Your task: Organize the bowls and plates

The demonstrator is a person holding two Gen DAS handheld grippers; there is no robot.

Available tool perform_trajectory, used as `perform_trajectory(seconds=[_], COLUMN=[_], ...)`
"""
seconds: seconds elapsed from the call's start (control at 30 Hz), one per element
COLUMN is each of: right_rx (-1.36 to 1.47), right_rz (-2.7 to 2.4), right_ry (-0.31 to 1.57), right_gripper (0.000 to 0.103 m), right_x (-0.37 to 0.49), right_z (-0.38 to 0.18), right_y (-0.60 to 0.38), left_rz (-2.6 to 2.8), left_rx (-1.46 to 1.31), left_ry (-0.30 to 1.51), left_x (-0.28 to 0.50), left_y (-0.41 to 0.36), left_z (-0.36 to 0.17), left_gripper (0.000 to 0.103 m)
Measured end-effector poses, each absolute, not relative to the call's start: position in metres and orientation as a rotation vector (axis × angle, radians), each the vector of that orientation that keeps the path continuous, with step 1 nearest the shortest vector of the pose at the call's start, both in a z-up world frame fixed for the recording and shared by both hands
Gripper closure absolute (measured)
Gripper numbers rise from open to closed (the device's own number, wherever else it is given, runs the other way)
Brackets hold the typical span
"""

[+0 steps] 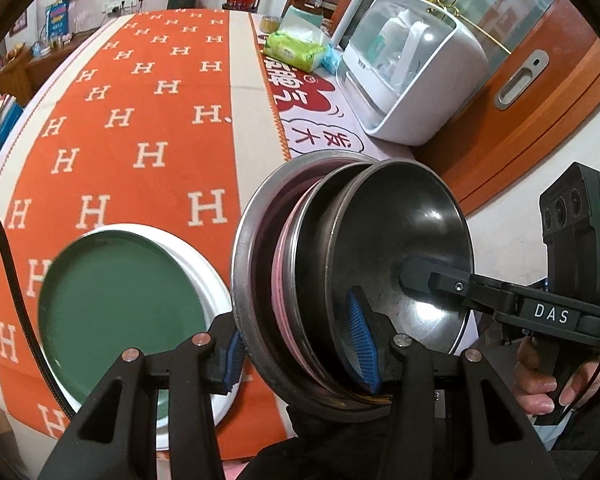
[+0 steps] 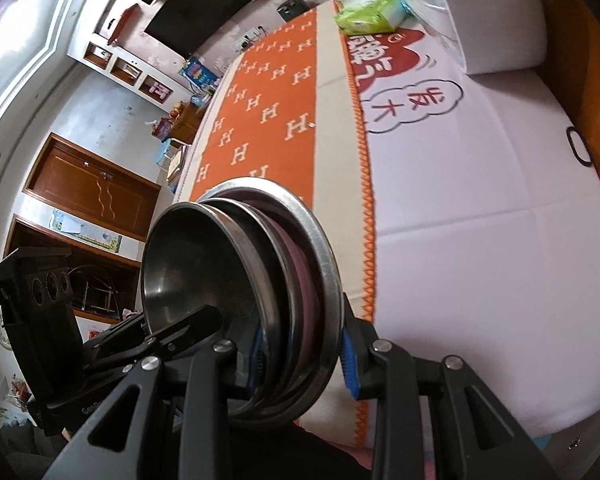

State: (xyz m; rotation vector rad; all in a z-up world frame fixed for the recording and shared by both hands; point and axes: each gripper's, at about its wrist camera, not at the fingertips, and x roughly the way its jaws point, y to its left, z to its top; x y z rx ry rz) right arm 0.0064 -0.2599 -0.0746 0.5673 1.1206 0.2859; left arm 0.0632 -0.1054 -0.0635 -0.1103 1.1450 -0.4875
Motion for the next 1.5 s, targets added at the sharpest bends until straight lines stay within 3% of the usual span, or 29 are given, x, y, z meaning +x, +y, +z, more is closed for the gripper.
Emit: perform_trajectory(seconds=[0.83, 1.5], right_rx=[0.554, 0.725], right_rz=[0.309, 0.11], right_ry=[1.131, 1.245], right_gripper=[0.072, 0.07], right_x=[0.04, 0.035], right_z=[-0.074, -0.131], right_y=[-0.136, -0.081], left_rz=[-0.472, -0.623], left_rx=[-0.085, 0.047], left_ry=[1.168, 1.414], left_x=[0.092, 0.13], left_y=[0.022, 0.063], left_z=[-0.059, -0.122], left_gripper=[0.058, 0.058])
